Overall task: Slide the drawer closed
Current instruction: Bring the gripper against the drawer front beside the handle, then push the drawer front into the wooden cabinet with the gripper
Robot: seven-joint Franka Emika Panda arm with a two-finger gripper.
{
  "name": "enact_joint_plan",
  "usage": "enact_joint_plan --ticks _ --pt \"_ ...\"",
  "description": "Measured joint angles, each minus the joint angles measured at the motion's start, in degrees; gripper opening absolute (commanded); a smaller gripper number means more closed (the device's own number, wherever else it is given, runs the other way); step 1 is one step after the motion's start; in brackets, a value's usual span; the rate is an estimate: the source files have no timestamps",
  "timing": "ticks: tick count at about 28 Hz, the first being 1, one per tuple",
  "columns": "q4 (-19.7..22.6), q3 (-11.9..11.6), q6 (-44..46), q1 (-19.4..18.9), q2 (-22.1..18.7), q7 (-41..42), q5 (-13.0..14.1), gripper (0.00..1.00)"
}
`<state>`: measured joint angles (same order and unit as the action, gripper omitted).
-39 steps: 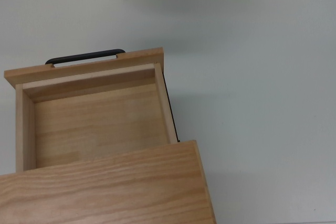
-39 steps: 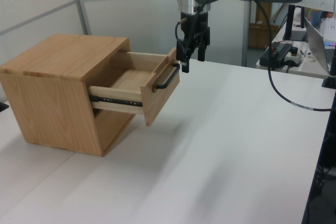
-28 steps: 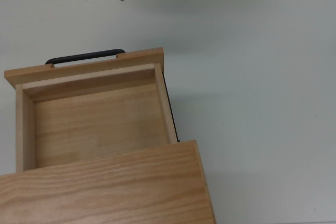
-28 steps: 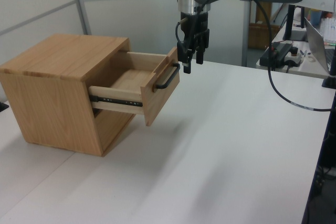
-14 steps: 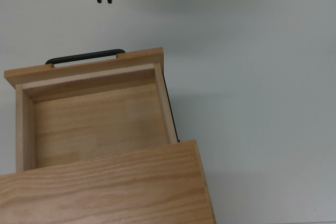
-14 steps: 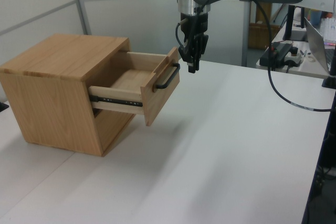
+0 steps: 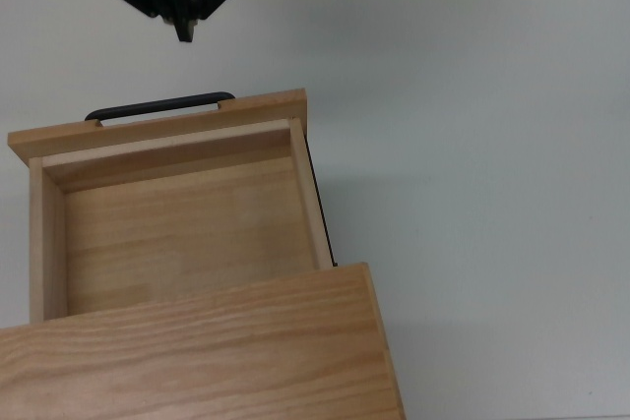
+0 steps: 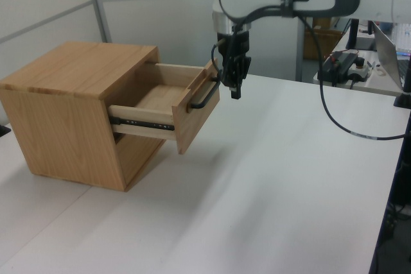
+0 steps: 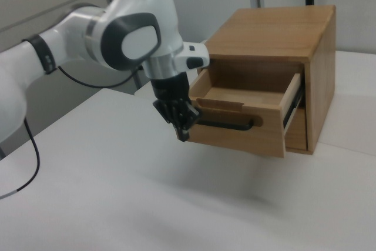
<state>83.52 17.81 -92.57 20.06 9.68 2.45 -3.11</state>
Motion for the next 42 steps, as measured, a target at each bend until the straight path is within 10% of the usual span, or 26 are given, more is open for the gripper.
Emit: enact_joint_plan --ticks 42 --pt "-2.05 3.69 -29.08 -2.36 15.23 -8.64 -15.59 0.0"
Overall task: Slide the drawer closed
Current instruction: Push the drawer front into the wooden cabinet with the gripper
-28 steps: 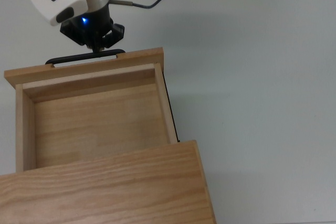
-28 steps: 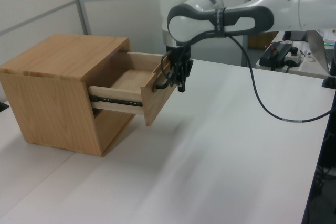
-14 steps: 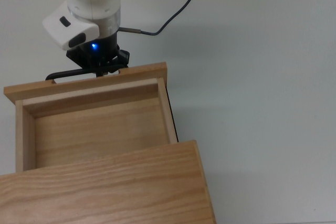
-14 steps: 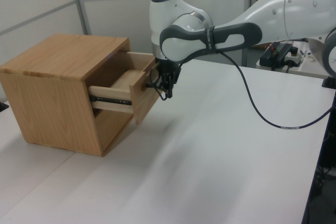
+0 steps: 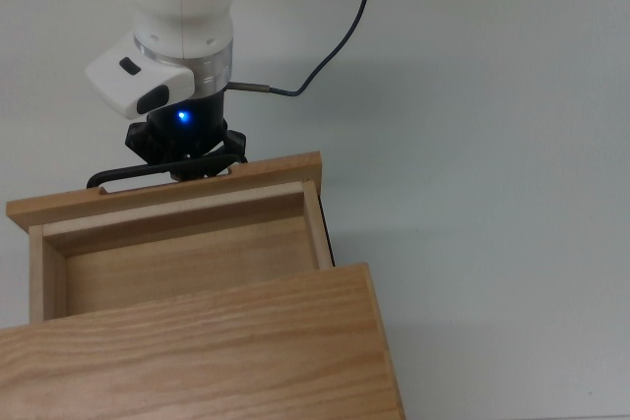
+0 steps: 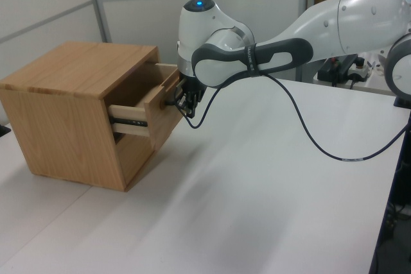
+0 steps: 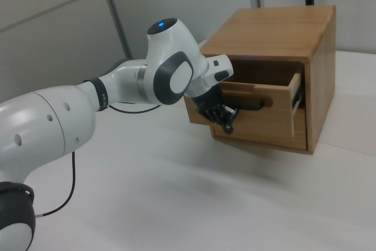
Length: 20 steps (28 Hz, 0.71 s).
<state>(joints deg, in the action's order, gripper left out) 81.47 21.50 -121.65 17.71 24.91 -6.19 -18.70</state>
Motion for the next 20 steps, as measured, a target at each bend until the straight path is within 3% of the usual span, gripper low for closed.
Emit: enact_joint_plan --ticks 20 --pt "-1.79 1.8 -21.43 -0.03 3.93 -2.21 -7.46 0.0"
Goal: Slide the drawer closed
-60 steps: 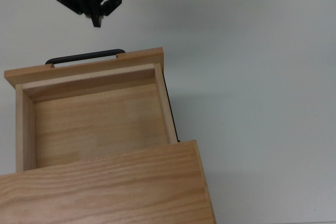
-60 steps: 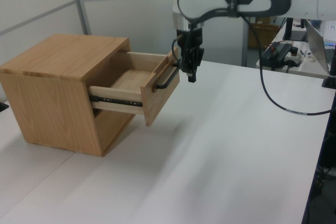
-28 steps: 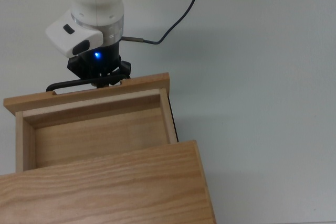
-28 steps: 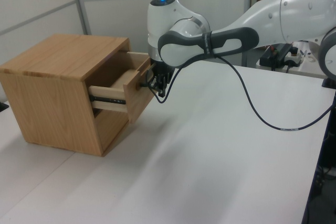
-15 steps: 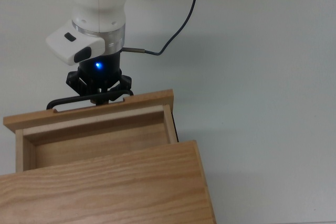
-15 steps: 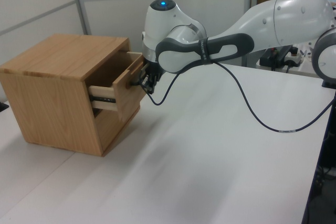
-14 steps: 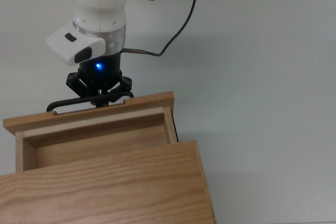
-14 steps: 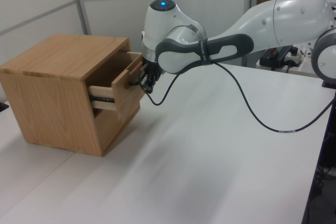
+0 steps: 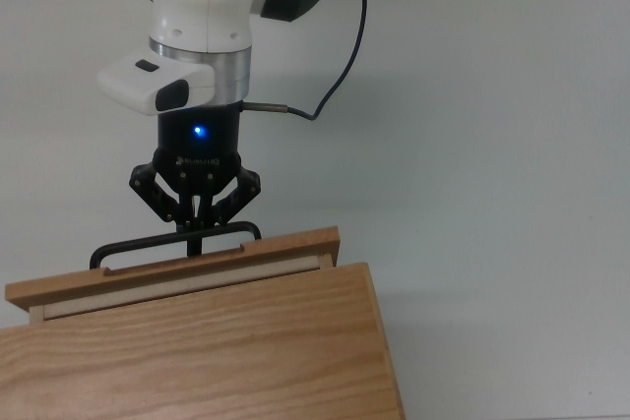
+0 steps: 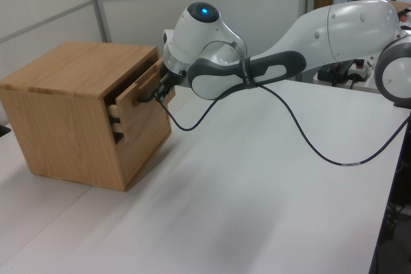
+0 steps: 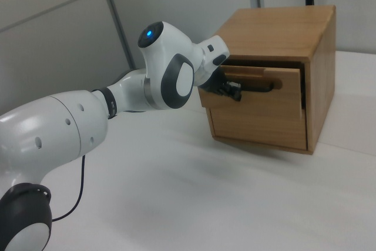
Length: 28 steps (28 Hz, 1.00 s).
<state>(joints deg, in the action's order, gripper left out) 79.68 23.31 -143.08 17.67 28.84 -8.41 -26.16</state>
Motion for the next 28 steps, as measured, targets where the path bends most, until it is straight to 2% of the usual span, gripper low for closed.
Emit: enact_joint_plan --ticks 14,24,28 --pt "0.13 0.14 -10.53 -0.2 2.26 -0.01 -3.25 0.0" --pt "0.12 0.15 -9.93 -0.2 2.06 -1.98 -3.39 0.0" --pt "-0.72 0.18 -2.33 -0.16 0.45 -2.72 -3.28 0.0"
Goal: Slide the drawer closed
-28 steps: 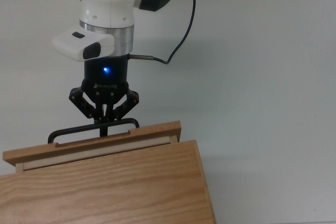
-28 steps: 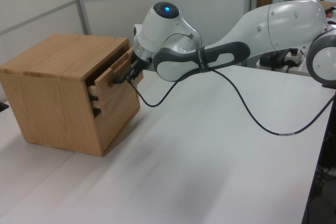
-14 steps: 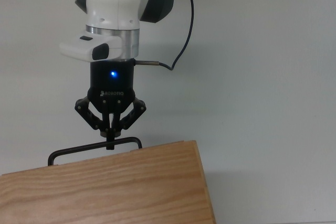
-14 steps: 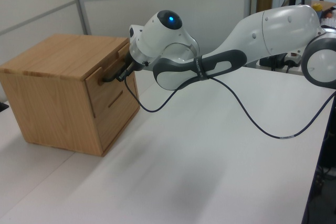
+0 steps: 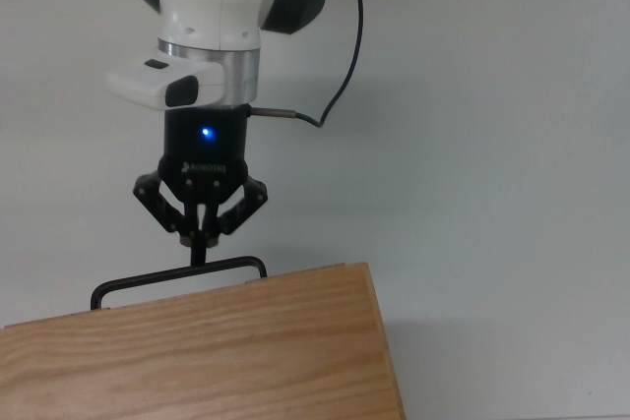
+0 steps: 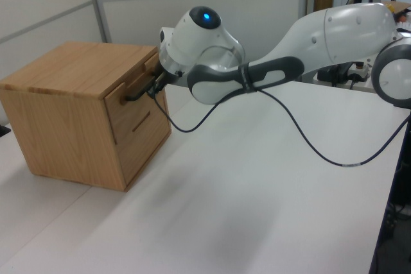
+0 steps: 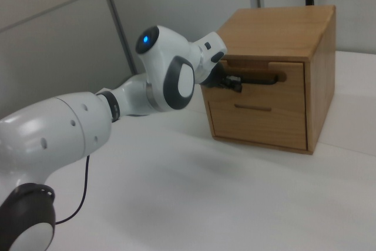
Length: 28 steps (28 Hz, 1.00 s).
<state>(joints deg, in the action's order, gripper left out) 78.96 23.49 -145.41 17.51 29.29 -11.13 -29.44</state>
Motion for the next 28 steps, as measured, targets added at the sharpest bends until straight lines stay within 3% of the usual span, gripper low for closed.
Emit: enact_joint_plan --ticks 4,9,19,28 --pt "-0.5 0.04 12.55 0.15 -2.91 -0.16 3.91 0.0" --pt "-0.73 -0.02 27.33 0.71 -7.54 4.48 13.67 0.0" --pt "-0.73 -0.12 41.65 3.02 -16.28 6.62 25.1 0.0" --pt "-0.55 -0.2 47.04 5.18 -19.5 7.1 28.81 0.0"
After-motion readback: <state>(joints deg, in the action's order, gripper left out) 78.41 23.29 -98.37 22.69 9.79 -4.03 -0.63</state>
